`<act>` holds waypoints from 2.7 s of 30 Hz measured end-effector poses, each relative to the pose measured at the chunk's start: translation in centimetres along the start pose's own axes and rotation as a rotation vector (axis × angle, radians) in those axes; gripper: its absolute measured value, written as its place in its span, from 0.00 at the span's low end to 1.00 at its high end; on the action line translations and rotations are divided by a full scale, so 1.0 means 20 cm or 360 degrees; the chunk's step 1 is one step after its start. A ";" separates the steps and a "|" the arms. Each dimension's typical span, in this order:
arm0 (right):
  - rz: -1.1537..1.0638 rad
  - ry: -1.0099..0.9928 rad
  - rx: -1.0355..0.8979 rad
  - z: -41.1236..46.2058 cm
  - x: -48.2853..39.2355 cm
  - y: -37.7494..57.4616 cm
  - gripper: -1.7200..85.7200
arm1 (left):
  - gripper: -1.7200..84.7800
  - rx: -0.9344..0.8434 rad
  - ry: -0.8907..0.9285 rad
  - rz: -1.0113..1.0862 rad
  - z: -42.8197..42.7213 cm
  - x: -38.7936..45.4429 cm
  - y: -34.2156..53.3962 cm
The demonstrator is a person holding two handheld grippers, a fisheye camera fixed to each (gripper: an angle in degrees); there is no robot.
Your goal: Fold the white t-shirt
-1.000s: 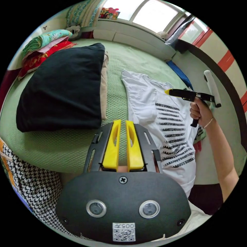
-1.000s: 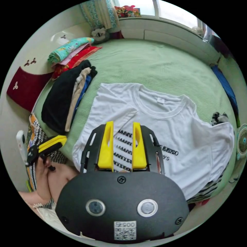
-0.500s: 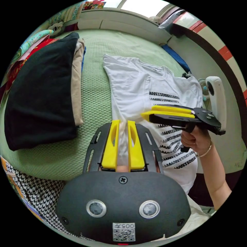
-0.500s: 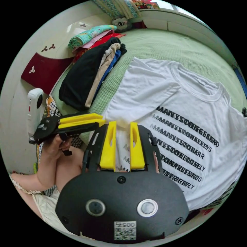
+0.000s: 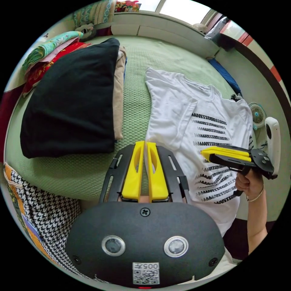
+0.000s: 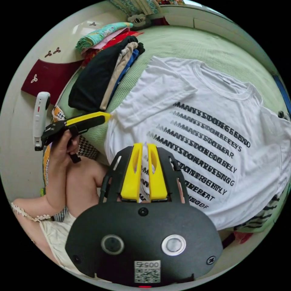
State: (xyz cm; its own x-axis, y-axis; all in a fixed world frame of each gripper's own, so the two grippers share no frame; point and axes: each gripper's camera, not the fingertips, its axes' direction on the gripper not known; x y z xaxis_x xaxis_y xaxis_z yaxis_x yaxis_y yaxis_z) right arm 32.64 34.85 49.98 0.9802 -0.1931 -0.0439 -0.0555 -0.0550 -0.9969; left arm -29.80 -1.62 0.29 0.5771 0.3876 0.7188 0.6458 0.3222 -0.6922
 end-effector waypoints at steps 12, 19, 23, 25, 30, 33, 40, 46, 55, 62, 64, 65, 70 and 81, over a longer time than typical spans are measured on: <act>0.0157 0.0194 0.0423 -0.53 0.23 0.38 0.10 | 0.01 0.0297 0.0081 0.0154 -0.06 0.21 0.04; 0.0529 0.0566 0.0649 -1.04 0.73 0.56 0.14 | 0.01 0.0241 0.0162 0.0332 0.00 0.43 0.02; 0.0624 0.0599 0.0641 -1.21 0.99 0.50 0.16 | 0.01 0.0190 0.0137 0.0378 0.05 0.50 0.01; 0.0679 0.0559 0.0609 -1.24 1.09 0.45 0.17 | 0.01 0.0170 0.0124 0.0397 0.06 0.52 0.00; 0.0719 0.0489 0.0653 -1.32 1.23 0.33 0.18 | 0.01 0.0151 0.0128 0.0440 0.08 0.54 -0.02; 0.0801 0.0496 0.0567 -1.32 1.33 0.27 0.18 | 0.01 0.0131 0.0122 0.0441 0.09 0.53 -0.04; 0.1030 0.0414 0.0548 -1.29 1.47 0.27 0.11 | 0.01 0.0107 0.0173 0.0464 0.11 0.54 -0.08; 0.0999 0.0407 0.0788 -1.38 1.36 0.32 0.01 | 0.01 0.0096 0.0213 0.0480 0.12 0.57 -0.09; 0.1069 0.0559 0.0942 -1.55 1.15 0.43 0.01 | 0.01 0.0112 0.0235 0.0495 0.10 0.59 -0.08; 0.0738 0.0629 0.0881 -1.47 0.65 0.23 0.02 | 0.01 0.0112 0.0281 0.0473 0.09 0.56 -0.09; 0.0570 0.0572 0.0745 -1.39 0.48 0.14 0.03 | 0.01 0.0105 0.0283 0.0467 0.09 0.55 -0.10; 0.0480 0.0564 0.0648 -1.33 0.39 0.09 0.05 | 0.01 0.0103 0.0283 0.0465 0.09 0.55 -0.10; 0.0432 0.0487 0.0499 -1.20 0.31 0.04 0.10 | 0.01 0.0100 0.0306 0.0454 0.09 0.53 -0.12; 0.0477 0.0671 0.0090 -0.78 0.40 0.06 0.13 | 0.01 0.0077 0.0336 0.0476 0.10 0.54 -0.17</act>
State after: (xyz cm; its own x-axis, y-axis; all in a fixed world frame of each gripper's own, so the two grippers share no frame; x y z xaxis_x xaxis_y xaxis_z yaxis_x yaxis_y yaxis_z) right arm 37.50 17.87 49.39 0.7604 -0.5708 -0.3098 -0.3002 0.1140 -0.9470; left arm -26.84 3.17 10.33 0.8305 0.2856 0.4783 0.4117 0.2638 -0.8723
